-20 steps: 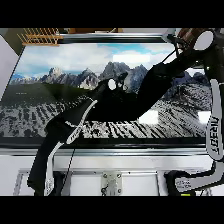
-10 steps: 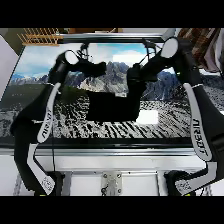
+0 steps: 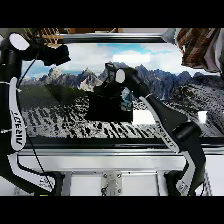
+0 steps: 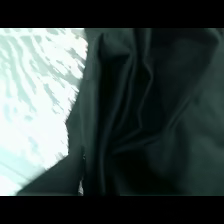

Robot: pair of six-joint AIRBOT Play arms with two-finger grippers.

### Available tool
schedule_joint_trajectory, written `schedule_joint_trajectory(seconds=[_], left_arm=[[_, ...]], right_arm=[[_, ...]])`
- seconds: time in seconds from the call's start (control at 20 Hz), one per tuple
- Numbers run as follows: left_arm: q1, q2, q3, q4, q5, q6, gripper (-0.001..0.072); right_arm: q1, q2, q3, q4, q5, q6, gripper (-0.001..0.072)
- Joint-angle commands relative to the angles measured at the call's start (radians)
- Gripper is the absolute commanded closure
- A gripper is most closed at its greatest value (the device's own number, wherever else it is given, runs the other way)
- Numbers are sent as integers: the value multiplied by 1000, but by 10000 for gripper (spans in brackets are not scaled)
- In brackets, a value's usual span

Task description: Fold the clothes and pants, and hang the long-sleeved shirts on hangers.

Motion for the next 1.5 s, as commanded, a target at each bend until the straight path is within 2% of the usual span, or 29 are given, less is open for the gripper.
schedule_joint_trajectory(seconds=[0.0, 0.05, 0.1, 0.2, 0.3, 0.45, 0.55, 0.7, 0.8, 0.95, 1.05, 1.2, 1.45], left_arm=[[39, 44, 0, 4, -34, 3, 694], [39, 50, 0, 4, -34, 3, 694], [37, 53, 0, 3, -34, 3, 694], [22, 54, 0, 4, -35, 3, 694], [-5, 54, 0, 5, -42, 3, 694], [-63, 54, -1, 5, -42, 19, 694], [-117, 54, -1, 5, -42, 40, 694], [-202, 53, 0, 5, -40, 69, 694], [-243, 53, -1, 5, -34, 74, 694], [-285, 53, 0, 5, -15, 74, 694], [-299, 53, 0, 4, -16, 73, 694], [-306, 53, 0, 3, -18, 69, 694], [-306, 53, 0, 2, -26, 58, 694]], right_arm=[[50, -90, 1, 172, -194, -24, 150], [49, -94, 1, 262, -217, -95, 110], [46, -87, 1, 332, -238, -148, 110], [26, -37, 0, 366, -245, -225, 110], [-20, 40, -14, 305, -191, -282, 110], [-147, 199, -145, 103, -72, -280, 110], [-271, 330, -343, 3, -32, -285, 107], [-488, 446, -640, 0, -37, -283, 106], [-613, 440, -779, 93, -72, -325, 103], [-702, 353, -856, 426, -91, -624, 102], [-686, 278, -854, 602, -95, -748, 103], [-602, 193, -838, 747, -121, -838, 104], [-428, 109, -753, 780, -188, -842, 106]])
